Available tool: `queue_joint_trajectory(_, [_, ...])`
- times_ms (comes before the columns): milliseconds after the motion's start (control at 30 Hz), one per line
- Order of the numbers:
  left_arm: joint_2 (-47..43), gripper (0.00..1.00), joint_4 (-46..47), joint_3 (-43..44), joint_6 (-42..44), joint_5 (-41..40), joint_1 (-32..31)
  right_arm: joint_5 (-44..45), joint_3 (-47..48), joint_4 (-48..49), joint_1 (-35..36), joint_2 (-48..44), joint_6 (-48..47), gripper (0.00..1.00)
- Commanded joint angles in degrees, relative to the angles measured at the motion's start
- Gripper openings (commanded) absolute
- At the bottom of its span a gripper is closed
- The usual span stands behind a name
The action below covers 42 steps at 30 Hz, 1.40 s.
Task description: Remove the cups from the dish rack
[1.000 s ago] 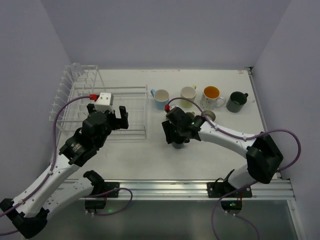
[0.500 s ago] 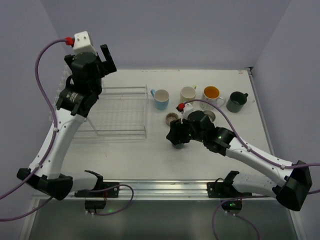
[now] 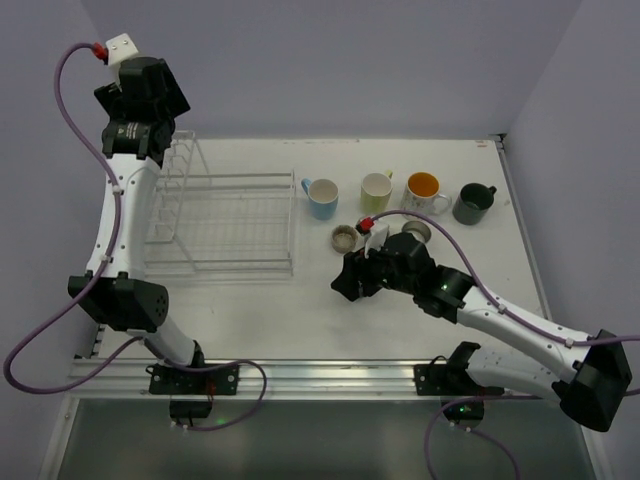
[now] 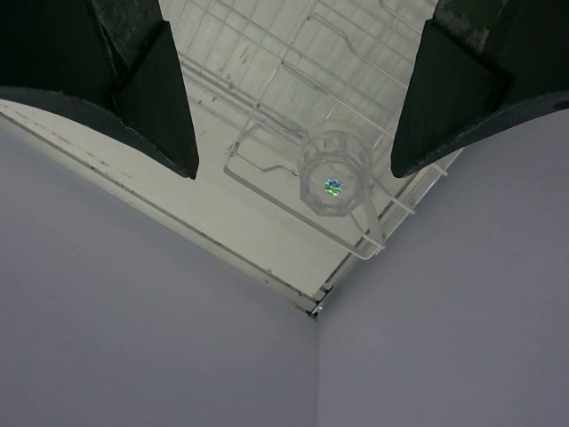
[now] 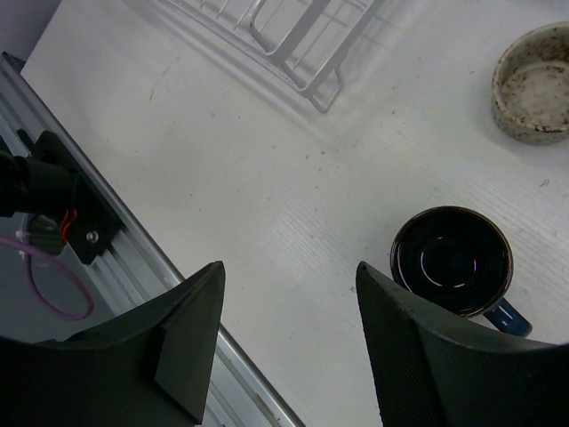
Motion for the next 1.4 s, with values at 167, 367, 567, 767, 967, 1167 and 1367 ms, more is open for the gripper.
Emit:
queue_joint_trajectory(167, [7.1, 0.89, -4.1, 7.7, -0.4, 1.3, 2.7, -1.8, -0.8, 4.1, 0.4, -1.5, 0.0, 0.63])
queue_joint_trajectory(367, [8.6, 0.85, -2.7, 3.9, 0.3, 0.9, 5.4, -1.2, -0.6, 4.1, 0.4, -0.4, -0.1, 0.63])
queue_joint_trajectory(567, [7.8, 0.84, 0.5, -1.3, 1.3, 0.5, 6.1, -0.4, -0.5, 3.9, 0.4, 0.1, -0.3, 0.63])
queue_joint_trajectory(767, [9.7, 0.82, 0.9, -1.9, 2.0, 1.5, 6.2, -0.3, -0.5, 3.9, 0.4, 0.2, -0.4, 0.63])
queue_joint_trajectory(967, [10.0, 0.65, 2.5, -3.7, 1.9, 1.7, 6.2, 0.2, -0.5, 3.9, 0.4, 0.7, -0.4, 0.63])
queue_joint_trajectory(1167, [9.6, 0.54, 3.5, -5.7, 1.8, 1.7, 6.3, 0.8, -0.5, 3.7, 0.4, 0.4, -0.3, 0.63])
queue_joint_trajectory(1367, [7.6, 0.31, 4.3, -5.3, 1.4, 2.9, 6.5, 1.2, -0.7, 4.5, 0.4, -0.8, -0.1, 0.63])
